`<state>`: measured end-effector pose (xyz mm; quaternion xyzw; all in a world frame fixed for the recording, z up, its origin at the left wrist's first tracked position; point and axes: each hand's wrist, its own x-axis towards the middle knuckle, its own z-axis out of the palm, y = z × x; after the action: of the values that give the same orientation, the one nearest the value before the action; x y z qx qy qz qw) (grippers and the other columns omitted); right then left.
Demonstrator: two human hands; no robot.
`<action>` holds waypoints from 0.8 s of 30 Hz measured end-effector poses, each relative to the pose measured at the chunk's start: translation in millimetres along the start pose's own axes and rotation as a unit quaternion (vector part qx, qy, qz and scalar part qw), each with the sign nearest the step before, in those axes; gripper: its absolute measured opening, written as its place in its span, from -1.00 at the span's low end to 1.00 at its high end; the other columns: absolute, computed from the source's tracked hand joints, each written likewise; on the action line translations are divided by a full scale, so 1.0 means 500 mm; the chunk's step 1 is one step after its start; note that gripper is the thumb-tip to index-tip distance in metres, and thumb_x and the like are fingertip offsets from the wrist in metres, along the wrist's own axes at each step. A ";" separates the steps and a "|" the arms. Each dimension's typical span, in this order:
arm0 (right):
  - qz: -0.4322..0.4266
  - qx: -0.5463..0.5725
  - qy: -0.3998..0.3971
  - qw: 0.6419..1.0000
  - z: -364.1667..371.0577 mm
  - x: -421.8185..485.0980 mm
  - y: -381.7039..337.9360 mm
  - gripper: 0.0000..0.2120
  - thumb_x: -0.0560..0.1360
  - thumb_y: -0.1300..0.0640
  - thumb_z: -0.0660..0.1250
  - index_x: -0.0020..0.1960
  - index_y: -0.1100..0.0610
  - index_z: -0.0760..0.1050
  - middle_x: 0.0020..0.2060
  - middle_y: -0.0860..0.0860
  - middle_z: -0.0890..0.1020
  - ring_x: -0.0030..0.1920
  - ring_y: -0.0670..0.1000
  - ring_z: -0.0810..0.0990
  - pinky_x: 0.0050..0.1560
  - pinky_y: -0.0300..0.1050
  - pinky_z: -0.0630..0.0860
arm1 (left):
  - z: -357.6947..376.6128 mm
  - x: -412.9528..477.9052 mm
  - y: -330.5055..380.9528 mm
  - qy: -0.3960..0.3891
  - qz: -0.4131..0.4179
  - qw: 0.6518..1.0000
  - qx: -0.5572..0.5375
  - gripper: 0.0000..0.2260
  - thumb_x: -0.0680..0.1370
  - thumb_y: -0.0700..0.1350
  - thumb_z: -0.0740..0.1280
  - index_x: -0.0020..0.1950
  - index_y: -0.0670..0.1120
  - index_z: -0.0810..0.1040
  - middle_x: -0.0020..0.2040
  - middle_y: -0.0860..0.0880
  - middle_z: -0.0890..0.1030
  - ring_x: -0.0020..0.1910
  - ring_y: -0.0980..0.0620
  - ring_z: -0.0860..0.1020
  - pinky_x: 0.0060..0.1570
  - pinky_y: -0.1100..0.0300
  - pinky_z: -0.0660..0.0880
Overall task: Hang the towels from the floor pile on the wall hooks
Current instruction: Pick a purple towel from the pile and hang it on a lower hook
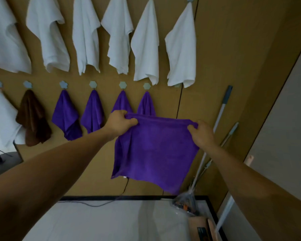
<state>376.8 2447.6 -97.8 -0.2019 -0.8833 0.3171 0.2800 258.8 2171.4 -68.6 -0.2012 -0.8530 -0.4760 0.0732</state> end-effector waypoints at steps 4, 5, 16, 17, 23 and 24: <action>-0.027 -0.010 0.018 0.999 -0.040 0.061 0.046 -0.87 0.59 0.12 0.14 -0.13 0.11 0.34 -0.34 -0.03 0.45 -0.24 0.08 0.49 -0.28 -0.11 0.27 | 0.054 0.042 0.044 0.036 -0.037 0.989 -0.140 -0.75 0.35 -0.04 0.44 -0.16 -0.22 0.57 -0.30 -0.07 0.62 -0.30 -0.01 0.61 -0.36 0.11 0.55; -0.036 -0.014 0.013 0.999 -0.047 0.074 0.053 -0.89 0.59 0.12 0.13 -0.08 0.12 0.38 -0.32 -0.02 0.48 -0.24 0.08 0.51 -0.28 -0.10 0.31 | 0.069 0.053 0.051 0.040 -0.038 0.985 -0.162 -0.78 0.34 -0.03 0.43 -0.20 -0.18 0.57 -0.31 -0.05 0.62 -0.32 0.00 0.60 -0.39 0.15 0.55; 0.005 0.028 0.054 0.998 -0.022 0.248 0.116 -0.81 0.43 0.35 0.10 -0.26 0.23 0.46 -0.30 0.10 0.56 -0.23 0.12 0.54 -0.21 -0.01 0.50 | 0.235 0.224 0.067 0.090 -0.083 0.965 -0.233 -0.85 0.37 -0.11 0.44 -0.27 -0.10 0.49 -0.34 -0.06 0.57 -0.37 0.01 0.56 -0.44 0.18 0.51; 0.018 0.052 0.053 0.997 -0.012 0.267 0.120 -0.81 0.43 0.36 0.09 -0.24 0.24 0.45 -0.28 0.11 0.56 -0.21 0.11 0.54 -0.18 0.00 0.49 | 0.250 0.244 0.065 0.090 -0.081 0.959 -0.257 -0.88 0.38 -0.14 0.43 -0.25 -0.09 0.49 -0.33 -0.05 0.58 -0.35 0.00 0.58 -0.42 0.17 0.53; 0.032 0.164 -0.124 0.978 0.038 0.370 0.161 -0.75 0.42 -0.16 0.39 0.05 -0.13 0.51 -0.03 -0.12 0.60 -0.06 -0.10 0.60 -0.12 -0.21 0.50 | 0.327 0.394 0.019 0.037 0.000 0.981 -0.189 -0.75 0.47 -0.16 0.31 0.13 -0.01 0.42 -0.12 0.02 0.56 -0.21 0.10 0.56 -0.33 0.37 0.43; 0.024 0.154 -0.136 0.978 0.048 0.393 0.170 -0.63 0.36 -0.26 0.45 0.09 -0.13 0.53 -0.02 -0.14 0.61 -0.05 -0.11 0.62 -0.09 -0.21 0.53 | 0.338 0.420 0.013 0.011 0.018 0.983 -0.181 -0.75 0.50 -0.18 0.27 0.16 0.02 0.41 -0.10 0.04 0.54 -0.19 0.14 0.54 -0.30 0.41 0.41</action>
<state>227.5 2602.7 -98.2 -0.1321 -0.8485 0.4806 0.1777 81.9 2374.3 -87.5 -0.2211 -0.7483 -0.6231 0.0539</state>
